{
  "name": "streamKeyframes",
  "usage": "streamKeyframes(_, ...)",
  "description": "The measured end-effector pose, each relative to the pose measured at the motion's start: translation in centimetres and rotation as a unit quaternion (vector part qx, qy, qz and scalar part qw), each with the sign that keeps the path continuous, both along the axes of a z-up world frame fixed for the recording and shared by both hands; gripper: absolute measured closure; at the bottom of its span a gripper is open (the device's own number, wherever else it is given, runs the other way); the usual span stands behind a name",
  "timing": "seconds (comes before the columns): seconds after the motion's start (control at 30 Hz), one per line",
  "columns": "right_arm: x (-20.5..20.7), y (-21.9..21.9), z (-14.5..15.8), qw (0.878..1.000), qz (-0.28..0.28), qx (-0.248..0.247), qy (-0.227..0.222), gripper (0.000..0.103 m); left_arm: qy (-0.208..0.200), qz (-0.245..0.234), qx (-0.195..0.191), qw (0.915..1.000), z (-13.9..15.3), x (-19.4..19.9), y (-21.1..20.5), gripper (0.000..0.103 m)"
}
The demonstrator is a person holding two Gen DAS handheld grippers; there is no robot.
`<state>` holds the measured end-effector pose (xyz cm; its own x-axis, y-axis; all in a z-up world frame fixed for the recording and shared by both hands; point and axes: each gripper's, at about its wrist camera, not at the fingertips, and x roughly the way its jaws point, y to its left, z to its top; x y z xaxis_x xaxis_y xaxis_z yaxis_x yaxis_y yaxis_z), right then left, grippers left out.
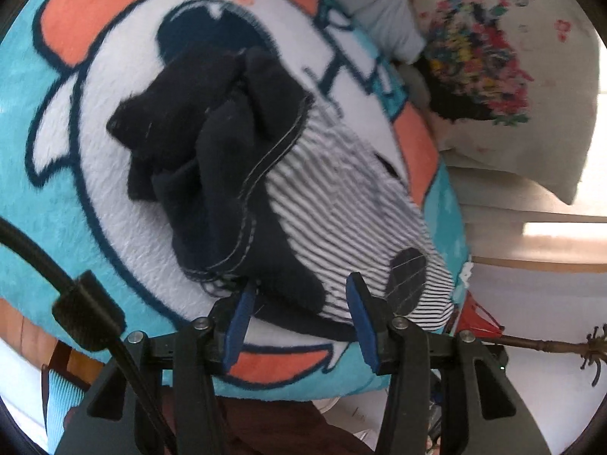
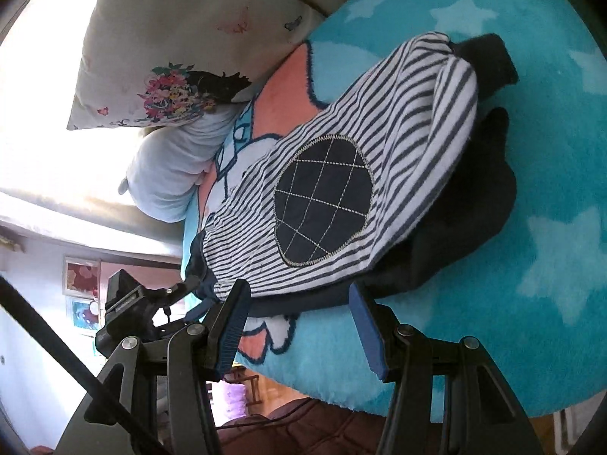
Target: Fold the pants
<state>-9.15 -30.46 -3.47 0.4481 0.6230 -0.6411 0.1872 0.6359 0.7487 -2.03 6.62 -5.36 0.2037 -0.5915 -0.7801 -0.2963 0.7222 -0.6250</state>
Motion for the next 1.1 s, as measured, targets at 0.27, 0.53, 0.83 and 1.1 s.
streamKeyframes(0.27, 0.2, -0.8, -0.5, 0.999, -0.034, -0.021, 0.018, 0.045, 0.007, -0.003, 0.009, 0.9999, -0.6, 0.3, 0.5, 0.055)
streamKeyframes(0.53, 1.5, -1.8, -0.4, 0.992, -0.076, -0.093, 0.032, 0.07, 0.005, -0.019, 0.043, 0.9989, -0.9, 1.4, -0.6, 0.088)
streamKeyframes(0.83, 1.8, -1.7, 2.8, 0.991, -0.072, -0.109, -0.006, 0.097, -0.053, 0.005, 0.015, 0.9985, 2.8, 1.2, 0.2, 0.092)
streamKeyframes(1.1, 7.0, -2.2, 5.8, 0.988, -0.061, -0.132, -0.045, 0.097, -0.07, 0.021, 0.023, 0.9971, 3.9, 6.8, 0.5, 0.092)
